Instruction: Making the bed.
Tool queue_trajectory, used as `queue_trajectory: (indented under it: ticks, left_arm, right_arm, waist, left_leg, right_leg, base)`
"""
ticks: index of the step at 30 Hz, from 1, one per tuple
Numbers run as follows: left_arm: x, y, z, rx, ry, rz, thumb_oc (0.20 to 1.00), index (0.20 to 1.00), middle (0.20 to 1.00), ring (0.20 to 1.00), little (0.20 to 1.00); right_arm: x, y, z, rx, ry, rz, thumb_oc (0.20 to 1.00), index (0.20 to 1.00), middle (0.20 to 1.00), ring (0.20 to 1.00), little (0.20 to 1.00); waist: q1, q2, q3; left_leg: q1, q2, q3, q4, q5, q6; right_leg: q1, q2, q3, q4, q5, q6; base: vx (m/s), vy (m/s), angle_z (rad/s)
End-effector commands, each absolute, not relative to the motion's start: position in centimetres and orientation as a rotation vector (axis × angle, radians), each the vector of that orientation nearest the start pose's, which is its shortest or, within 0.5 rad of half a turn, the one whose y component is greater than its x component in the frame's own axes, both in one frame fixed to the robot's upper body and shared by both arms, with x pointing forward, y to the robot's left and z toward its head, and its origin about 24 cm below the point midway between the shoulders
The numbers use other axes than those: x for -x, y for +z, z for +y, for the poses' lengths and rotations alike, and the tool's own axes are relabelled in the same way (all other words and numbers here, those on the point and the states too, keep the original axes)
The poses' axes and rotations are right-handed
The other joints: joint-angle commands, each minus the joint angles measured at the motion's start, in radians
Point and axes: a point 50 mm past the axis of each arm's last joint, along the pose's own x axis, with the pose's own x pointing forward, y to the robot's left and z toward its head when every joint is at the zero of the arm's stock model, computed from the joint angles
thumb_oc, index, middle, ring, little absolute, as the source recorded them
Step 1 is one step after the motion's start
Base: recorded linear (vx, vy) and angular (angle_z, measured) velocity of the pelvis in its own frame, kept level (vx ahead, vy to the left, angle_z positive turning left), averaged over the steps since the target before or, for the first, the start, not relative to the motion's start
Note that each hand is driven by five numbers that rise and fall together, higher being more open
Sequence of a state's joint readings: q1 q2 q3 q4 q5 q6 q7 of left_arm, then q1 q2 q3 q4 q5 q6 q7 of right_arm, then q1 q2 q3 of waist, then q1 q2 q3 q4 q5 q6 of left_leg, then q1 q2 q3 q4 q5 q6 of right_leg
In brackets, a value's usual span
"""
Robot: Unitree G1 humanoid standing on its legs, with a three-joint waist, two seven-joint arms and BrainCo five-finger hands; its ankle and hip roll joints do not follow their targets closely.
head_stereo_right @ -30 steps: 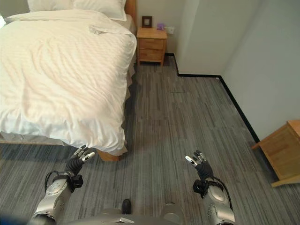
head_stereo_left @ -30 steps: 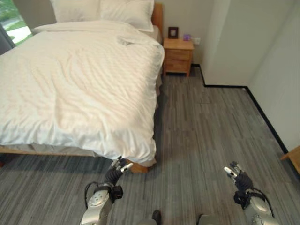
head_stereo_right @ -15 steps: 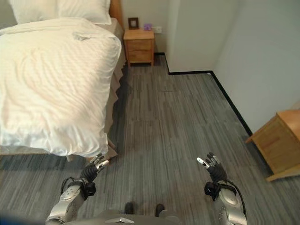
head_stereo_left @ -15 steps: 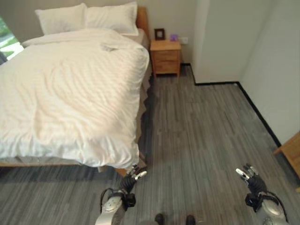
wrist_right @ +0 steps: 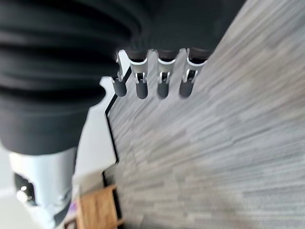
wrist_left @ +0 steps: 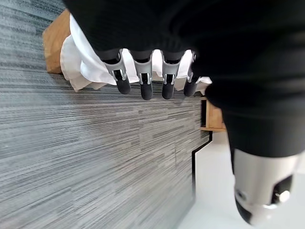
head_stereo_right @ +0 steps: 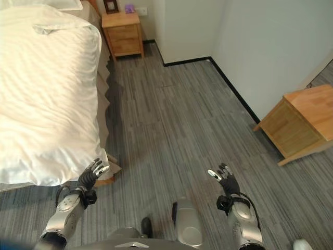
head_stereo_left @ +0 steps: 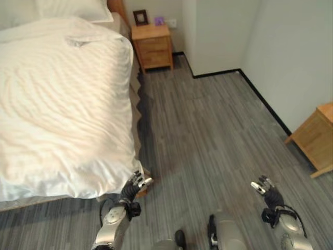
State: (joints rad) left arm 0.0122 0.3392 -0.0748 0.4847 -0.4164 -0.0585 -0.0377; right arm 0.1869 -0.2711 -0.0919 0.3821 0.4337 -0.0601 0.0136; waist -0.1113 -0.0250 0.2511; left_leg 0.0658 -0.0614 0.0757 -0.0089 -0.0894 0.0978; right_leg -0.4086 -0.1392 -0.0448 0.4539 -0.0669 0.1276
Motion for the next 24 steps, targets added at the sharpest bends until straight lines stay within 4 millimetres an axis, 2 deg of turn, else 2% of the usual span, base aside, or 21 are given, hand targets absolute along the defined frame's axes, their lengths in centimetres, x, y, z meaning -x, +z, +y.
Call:
queue_trajectory:
  ticks: [1, 2, 4, 5, 6, 7, 8, 9, 10, 11, 12, 13, 14, 15, 16, 17, 18, 21, 22, 23, 24]
  left_arm:
    - [-24.1, -2.4, 23.1, 0.015, 0.043, 0.285, 1.0, 1.0, 1.0, 1.0, 1.0]
    - [-24.3, -2.3, 22.9, 0.019, 0.034, 0.282, 1.0, 1.0, 1.0, 1.0, 1.0]
    - [-24.3, -2.2, 22.4, 0.029, 0.02, 0.273, 1.0, 1.0, 1.0, 1.0, 1.0]
    - [-24.3, -2.4, 21.9, 0.04, -0.001, 0.281, 1.0, 1.0, 1.0, 1.0, 1.0]
    - [-24.0, -2.8, 21.7, 0.066, 0.002, 0.294, 1.0, 1.0, 1.0, 1.0, 1.0]
    - [-23.9, -3.1, 21.2, 0.092, -0.013, 0.317, 1.0, 1.0, 1.0, 1.0, 1.0]
    - [-23.9, -3.1, 21.2, 0.092, -0.013, 0.317, 1.0, 1.0, 1.0, 1.0, 1.0]
    - [-24.0, -3.1, 20.9, 0.117, -0.012, 0.314, 1.0, 1.0, 1.0, 1.0, 1.0]
    - [-23.9, -3.1, 20.1, 0.123, -0.059, 0.317, 1.0, 1.0, 1.0, 1.0, 1.0]
    - [-23.9, -3.1, 20.1, 0.122, -0.059, 0.317, 1.0, 1.0, 1.0, 1.0, 1.0]
    - [-24.0, -2.8, 19.5, 0.13, -0.088, 0.303, 1.0, 1.0, 1.0, 1.0, 1.0]
    - [-23.9, -2.8, 19.2, 0.136, -0.104, 0.3, 1.0, 1.0, 1.0, 1.0, 1.0]
    - [-23.9, -2.8, 19.2, 0.136, -0.104, 0.3, 1.0, 1.0, 1.0, 1.0, 1.0]
    - [-23.4, -3.0, 18.8, 0.156, -0.134, 0.309, 1.0, 1.0, 1.0, 1.0, 1.0]
    - [-23.4, -3.0, 18.8, 0.156, -0.134, 0.309, 1.0, 1.0, 1.0, 1.0, 1.0]
    - [-23.0, -3.0, 18.4, 0.137, -0.176, 0.3, 1.0, 1.0, 1.0, 1.0, 1.0]
    - [-22.9, -3.1, 18.0, 0.129, -0.193, 0.304, 1.0, 1.0, 1.0, 1.0, 1.0]
    - [-22.9, -2.7, 18.2, 0.088, -0.192, 0.287, 1.0, 1.0, 1.0, 1.0, 1.0]
    - [-22.9, -2.6, 18.1, 0.1, -0.203, 0.288, 1.0, 1.0, 1.0, 1.0, 1.0]
    - [-22.8, -2.6, 18.2, 0.099, -0.199, 0.289, 1.0, 1.0, 1.0, 1.0, 1.0]
    - [-22.8, -2.6, 18.2, 0.099, -0.199, 0.289, 1.0, 1.0, 1.0, 1.0, 1.0]
  right_arm:
    - [-18.6, -4.2, -26.7, -0.128, -0.28, 0.357, 1.0, 1.0, 1.0, 1.0, 1.0]
    - [-18.1, -4.5, -26.7, -0.124, -0.278, 0.373, 1.0, 1.0, 1.0, 1.0, 1.0]
    - [-17.6, -4.5, -26.8, -0.095, -0.255, 0.389, 1.0, 1.0, 1.0, 1.0, 1.0]
    - [-17.6, -4.6, -26.5, -0.104, -0.239, 0.393, 1.0, 1.0, 1.0, 1.0, 1.0]
    - [-17.2, -5.0, -26.3, -0.114, -0.232, 0.407, 1.0, 1.0, 1.0, 1.0, 1.0]
    - [-17.1, -5.1, -26.2, -0.122, -0.224, 0.42, 1.0, 1.0, 1.0, 1.0, 1.0]
    - [-17.1, -5.1, -26.2, -0.122, -0.224, 0.42, 1.0, 1.0, 1.0, 1.0, 1.0]
    - [-17.3, -4.9, -26.0, -0.151, -0.231, 0.402, 1.0, 1.0, 1.0, 1.0, 1.0]
    - [-17.6, -4.6, -25.7, -0.2, -0.215, 0.38, 1.0, 1.0, 1.0, 1.0, 1.0]
    - [-17.6, -4.7, -25.7, -0.201, -0.215, 0.379, 1.0, 1.0, 1.0, 1.0, 1.0]
    - [-18.1, -4.4, -25.8, -0.157, -0.203, 0.378, 1.0, 1.0, 1.0, 1.0, 1.0]
    - [-18.4, -4.3, -25.6, -0.162, -0.194, 0.372, 1.0, 1.0, 1.0, 1.0, 1.0]
    - [-18.4, -4.3, -25.6, -0.162, -0.194, 0.372, 1.0, 1.0, 1.0, 1.0, 1.0]
    - [-19.3, -3.7, -24.9, -0.163, -0.138, 0.342, 1.0, 1.0, 1.0, 1.0, 1.0]
    - [-19.3, -3.7, -24.9, -0.164, -0.138, 0.342, 1.0, 1.0, 1.0, 1.0, 1.0]
    - [-20.0, -3.3, -24.0, -0.134, -0.075, 0.317, 1.0, 1.0, 1.0, 1.0, 1.0]
    - [-20.1, -3.5, -23.6, -0.118, -0.046, 0.327, 1.0, 1.0, 1.0, 1.0, 1.0]
    - [-20.4, -3.7, -23.4, -0.084, -0.013, 0.351, 1.0, 1.0, 1.0, 1.0, 1.0]
    - [-20.7, -3.5, -22.4, -0.094, 0.018, 0.343, 1.0, 1.0, 1.0, 1.0, 1.0]
    - [-21.0, -3.5, -21.7, -0.108, 0.04, 0.337, 1.0, 1.0, 1.0, 1.0, 1.0]
    - [-21.0, -3.5, -21.7, -0.108, 0.04, 0.337, 1.0, 1.0, 1.0, 1.0, 1.0]
  waist:
    - [-0.082, 0.023, -0.026]
    - [-0.1, 0.029, -0.026]
    - [-0.111, 0.03, -0.036]
    - [-0.117, 0.034, -0.044]
    - [-0.133, 0.032, -0.056]
    - [-0.127, 0.017, -0.072]
    - [-0.127, 0.017, -0.073]
    - [-0.119, 0.003, -0.073]
    - [-0.053, -0.044, -0.051]
    - [-0.055, -0.045, -0.052]
    - [0.008, -0.067, -0.031]
    - [0.036, -0.074, -0.029]
    - [0.036, -0.074, -0.03]
    - [0.087, -0.061, -0.038]
    - [0.09, -0.065, -0.039]
    - [0.147, -0.031, -0.052]
    - [0.166, -0.022, -0.067]
    - [0.195, -0.02, -0.089]
    - [0.211, -0.043, -0.11]
    - [0.223, -0.054, -0.113]
    - [0.223, -0.054, -0.113]
  left_leg:
    - [0.283, 0.069, -0.069, -0.078, -0.067, -0.092]
    - [0.311, 0.092, -0.074, -0.078, -0.073, -0.106]
    - [0.34, 0.128, -0.067, -0.026, -0.037, -0.13]
    - [0.325, 0.153, -0.063, 0.062, 0.029, -0.152]
    - [0.291, 0.182, -0.074, 0.231, 0.163, -0.164]
    - [0.203, 0.215, -0.049, 0.405, 0.252, -0.163]
    - [0.202, 0.215, -0.049, 0.405, 0.252, -0.163]
    - [0.13, 0.263, -0.005, 0.592, 0.31, -0.159]
    - [-0.063, 0.227, -0.01, 0.861, 0.236, -0.112]
    - [-0.068, 0.226, -0.012, 0.864, 0.236, -0.111]
    - [-0.242, 0.181, 0.021, 0.914, 0.163, -0.11]
    - [-0.313, 0.161, 0.056, 0.865, 0.149, -0.115]
    - [-0.313, 0.161, 0.057, 0.864, 0.15, -0.115]
    - [-0.353, 0.154, 0.116, 0.576, 0.172, -0.118]
    - [-0.347, 0.15, 0.121, 0.565, 0.179, -0.117]
    - [-0.324, 0.1, 0.187, 0.061, 0.262, -0.122]
    - [-0.324, 0.082, 0.194, -0.076, 0.275, -0.117]
    - [-0.348, 0.068, 0.196, -0.078, 0.302, -0.118]
    - [-0.291, 0.059, 0.219, -0.025, 0.333, -0.094]
    - [-0.288, 0.045, 0.211, 0.021, 0.298, -0.056]
    - [-0.288, 0.045, 0.211, 0.021, 0.298, -0.056]
  right_leg:
    - [0.017, 0.027, 0.034, -0.327, 0.248, 0.02]
    - [0.017, 0.031, 0.043, -0.357, 0.264, 0.027]
    - [0.016, 0.015, -0.026, -0.338, 0.304, 0.025]
    - [0.038, 0.032, -0.04, -0.309, 0.28, 0.002]
    - [0.051, 0.074, -0.009, -0.276, 0.269, -0.033]
    - [0.105, 0.089, -0.013, -0.28, 0.225, -0.07]
    - [0.104, 0.089, -0.013, -0.28, 0.225, -0.07]
    - [0.171, 0.1, -0.03, -0.304, 0.198, -0.115]
    - [0.293, 0.108, -0.003, -0.359, 0.143, -0.168]
    - [0.291, 0.107, -0.005, -0.36, 0.145, -0.168]
    - [0.398, 0.1, 0.014, -0.404, 0.127, -0.164]
    - [0.444, 0.093, 0.02, -0.425, 0.115, -0.159]
    - [0.443, 0.092, 0.02, -0.425, 0.115, -0.158]
    - [0.534, 0.103, 0.027, -0.433, 0.079, -0.145]
    - [0.533, 0.098, 0.03, -0.434, 0.08, -0.144]
    - [0.638, 0.133, 0.045, -0.428, 0.007, -0.119]
    - [0.681, 0.142, 0.057, -0.431, -0.016, -0.112]
    - [0.739, 0.156, 0.075, -0.419, -0.025, -0.117]
    - [0.749, 0.134, 0.078, -0.279, 0.058, -0.079]
    - [0.712, 0.125, 0.07, -0.14, 0.142, -0.019]
    - [0.712, 0.125, 0.07, -0.14, 0.142, -0.019]
  base:
    - [0.64, -0.179, 0.31]
    - [0.93, -0.263, 0.32]
    - [0.68, -0.229, 0.44]
    - [0.67, -0.289, 0.13]
    - [0.74, -0.394, 0.21]
    - [0.53, -0.315, 0.4]
    - [0.57, -0.413, 0.55]
    - [0.81, -0.619, 0.23]
    - [0.8, -0.617, -0.01]
    - [0.91, -0.542, -0.23]
    - [0.63, -0.178, -0.21]
    - [0.63, -0.18, -0.14]
    - [0.79, 0.003, -0.35]
    - [0.58, 0.023, -0.5]
    - [1.32, 0.166, -0.42]
    - [1.04, 0.168, -0.51]
    - [1.23, 0.165, -0.31]
    - [0.69, 0.02, -0.47]
    - [0.72, 0.053, -0.44]
    - [0.71, 0.053, -0.54]
    - [0.6, 0.149, -0.77]
